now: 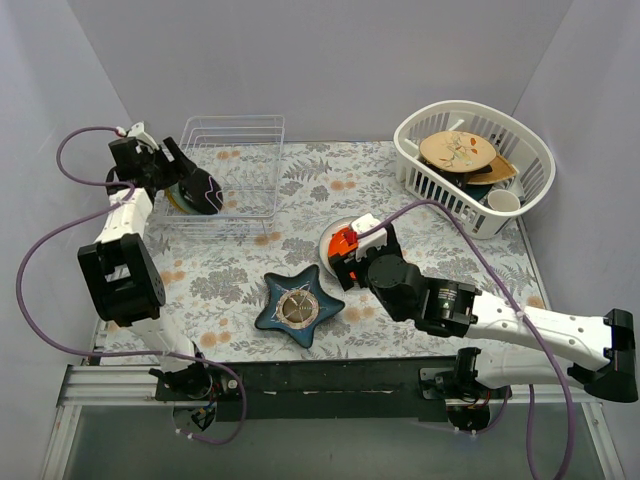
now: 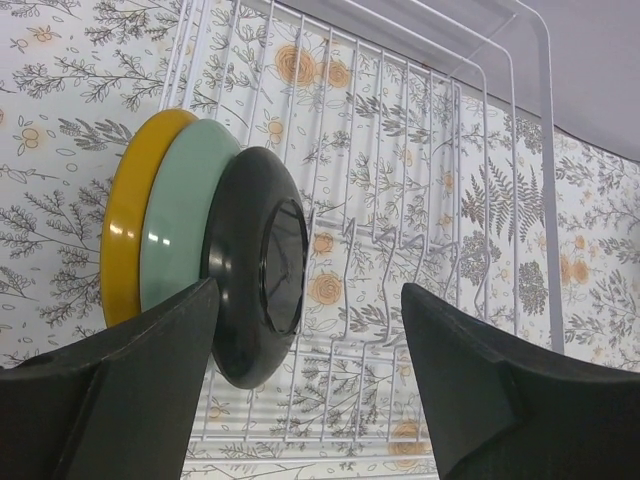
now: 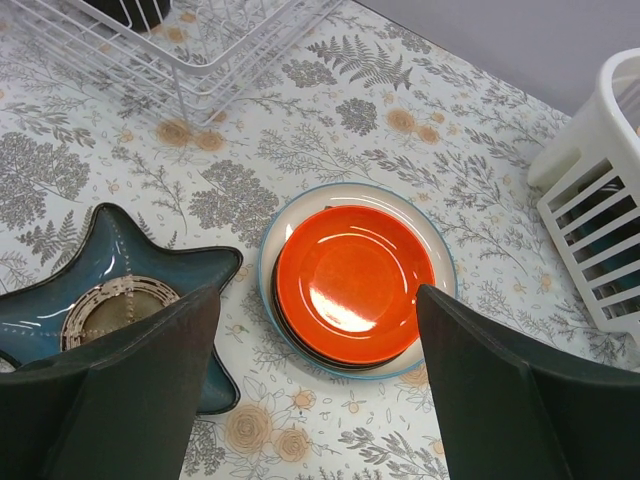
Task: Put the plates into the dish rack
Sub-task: Pick up the plate at the center of the board.
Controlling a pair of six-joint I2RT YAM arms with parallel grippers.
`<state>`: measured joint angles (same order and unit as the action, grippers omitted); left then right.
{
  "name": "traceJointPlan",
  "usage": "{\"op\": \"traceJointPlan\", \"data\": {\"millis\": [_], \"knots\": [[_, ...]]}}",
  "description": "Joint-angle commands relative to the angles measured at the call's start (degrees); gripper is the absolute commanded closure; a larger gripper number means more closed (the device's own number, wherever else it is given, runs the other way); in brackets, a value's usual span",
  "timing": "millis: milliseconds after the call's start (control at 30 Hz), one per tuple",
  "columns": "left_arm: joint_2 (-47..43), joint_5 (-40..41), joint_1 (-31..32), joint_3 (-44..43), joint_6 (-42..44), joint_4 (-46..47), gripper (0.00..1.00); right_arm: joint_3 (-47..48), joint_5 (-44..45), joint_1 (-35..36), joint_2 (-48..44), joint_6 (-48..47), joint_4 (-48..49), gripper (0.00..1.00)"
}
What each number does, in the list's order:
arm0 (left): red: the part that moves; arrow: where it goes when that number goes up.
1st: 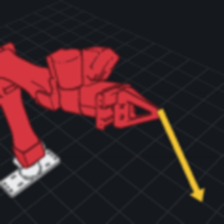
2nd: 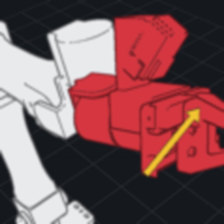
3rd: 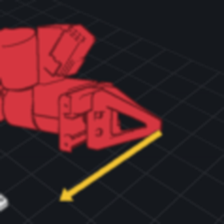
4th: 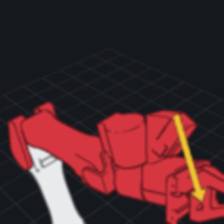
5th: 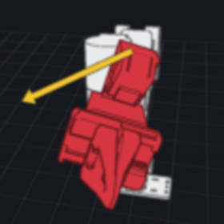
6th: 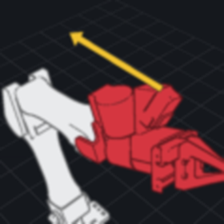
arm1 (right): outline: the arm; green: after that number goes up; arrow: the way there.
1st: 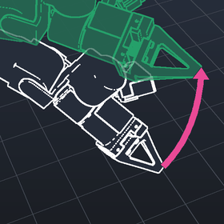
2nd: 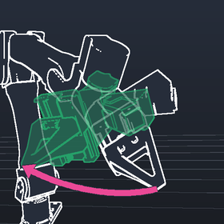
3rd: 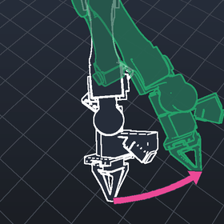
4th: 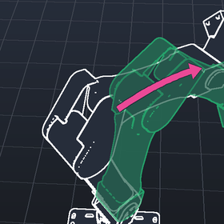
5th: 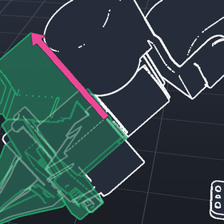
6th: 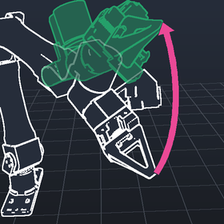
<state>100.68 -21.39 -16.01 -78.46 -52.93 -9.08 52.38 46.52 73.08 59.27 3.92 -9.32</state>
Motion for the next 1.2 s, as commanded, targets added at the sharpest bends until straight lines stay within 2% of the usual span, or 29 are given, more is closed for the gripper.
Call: {"op": "traceJointPlan", "data": {"millis": [0,133,200,333,533,633,733,767,833,867,933,1167], "knots": [[-5.6,1.1,-0.2,0.2,-0.7,-1.5,0.26,-1.1,2.4,-0.4,-1.7,0.1,0.4,0.13],[-10.9,-5.0,0.7,2.9,-6.3,-1.2,0.25,-2.2,2.3,-2.1,-2.4,1.3,-1.2,0.13],[-12.9,-5.3,2.7,4.6,-7.5,-0.2,0.22,-2.4,0.4,-4.2,-2.6,4.2,-2.9,0.12],[-16.7,-0.6,14.0,6.2,-7.3,-2.8,0.2,-2.5,-7.0,-13.4,-1.7,7.9,-7.4,0.11],[-22.7,0.0,25.2,14.6,-14.0,0.8,0.2,0.5,-13.7,-22.0,1.4,10.1,-9.7,0.12],[-23.4,2.9,29.9,16.1,-13.9,0.5,0.21,1.1,-22.6,-26.6,2.8,10.9,-8.6,0.18],[-23.8,5.6,34.4,17.4,-13.7,0.3,0.21,1.2,-28.4,-30.4,4.5,12.2,-7.5,0.29],[-23.8,6.8,35.5,17.7,-13.5,-0.1,0.21,0.9,-29.5,-31.3,4.9,12.9,-7.0,0.36],[-23.3,8.9,38.9,18.4,-13.4,-0.3,0.22,0.4,-32.6,-33.9,5.9,13.5,-5.7,0.42],[-23.3,9.3,39.7,18.7,-13.6,-0.3,0.22,-0.1,-33.4,-34.6,6.2,13.7,-5.2,0.49],[-22.8,10.6,42.3,19.2,-14.2,-0.1,0.22,-0.1,-35.1,-36.5,7.5,14.0,-4.5,0.54],[-22.3,12.8,46.3,20.3,-15.3,0.0,0.22,-0.6,-37.6,-39.9,13.5,13.7,-1.9,0.6]]}}
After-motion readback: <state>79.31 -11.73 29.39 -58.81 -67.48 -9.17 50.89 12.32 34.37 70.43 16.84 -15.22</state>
